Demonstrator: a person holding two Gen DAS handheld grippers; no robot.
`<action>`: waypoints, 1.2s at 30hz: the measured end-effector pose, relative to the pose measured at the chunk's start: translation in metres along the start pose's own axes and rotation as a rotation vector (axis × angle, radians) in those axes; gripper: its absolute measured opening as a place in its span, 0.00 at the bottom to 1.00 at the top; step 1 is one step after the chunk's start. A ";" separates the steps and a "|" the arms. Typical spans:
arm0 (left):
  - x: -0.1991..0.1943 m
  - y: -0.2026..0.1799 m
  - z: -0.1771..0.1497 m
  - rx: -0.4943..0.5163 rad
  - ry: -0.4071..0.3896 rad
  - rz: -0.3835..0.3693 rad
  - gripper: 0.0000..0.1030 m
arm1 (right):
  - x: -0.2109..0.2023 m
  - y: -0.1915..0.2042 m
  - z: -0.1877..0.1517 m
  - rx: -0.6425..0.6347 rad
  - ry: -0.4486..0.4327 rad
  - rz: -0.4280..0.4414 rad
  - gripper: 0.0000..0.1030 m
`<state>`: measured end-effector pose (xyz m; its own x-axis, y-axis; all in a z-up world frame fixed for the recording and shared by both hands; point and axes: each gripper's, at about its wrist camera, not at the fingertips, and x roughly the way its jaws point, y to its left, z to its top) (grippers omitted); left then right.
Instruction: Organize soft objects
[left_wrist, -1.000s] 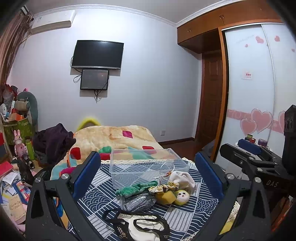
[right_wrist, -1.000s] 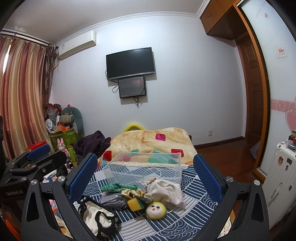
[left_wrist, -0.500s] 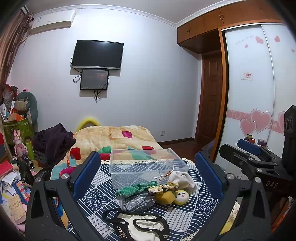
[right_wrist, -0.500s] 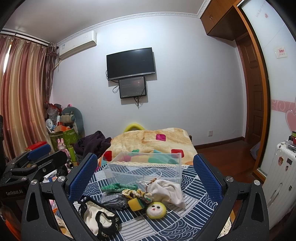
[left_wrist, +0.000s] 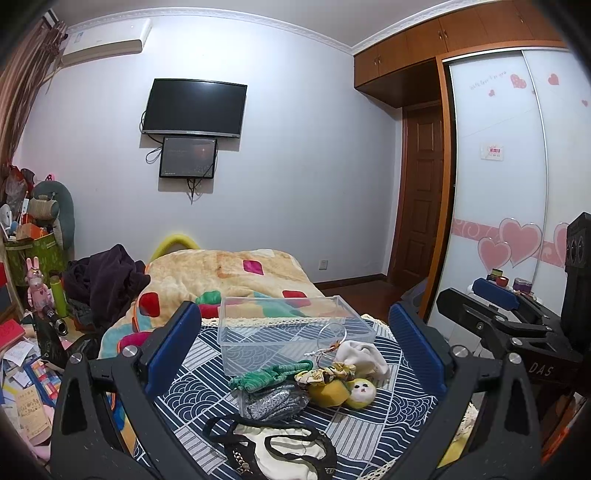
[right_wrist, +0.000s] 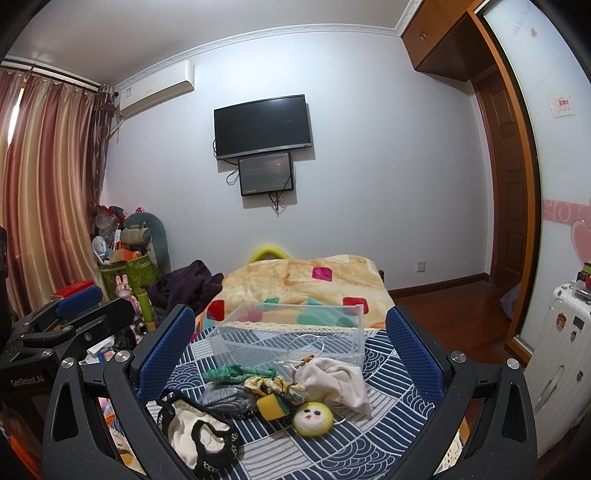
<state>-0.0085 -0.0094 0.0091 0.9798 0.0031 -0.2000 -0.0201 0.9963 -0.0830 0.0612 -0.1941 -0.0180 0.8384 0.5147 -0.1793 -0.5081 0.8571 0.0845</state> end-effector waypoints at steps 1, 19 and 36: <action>0.000 -0.001 0.000 0.000 0.001 0.000 1.00 | 0.000 0.000 0.000 0.000 0.000 0.001 1.00; 0.021 0.011 -0.026 -0.041 0.109 0.015 1.00 | 0.005 0.000 -0.007 0.000 0.047 -0.004 1.00; 0.088 0.046 -0.125 -0.114 0.481 0.041 1.00 | 0.058 -0.017 -0.069 0.006 0.344 -0.009 0.98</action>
<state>0.0517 0.0265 -0.1341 0.7751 -0.0242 -0.6314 -0.1049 0.9805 -0.1664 0.1051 -0.1803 -0.0979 0.7270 0.4709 -0.4997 -0.4986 0.8624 0.0872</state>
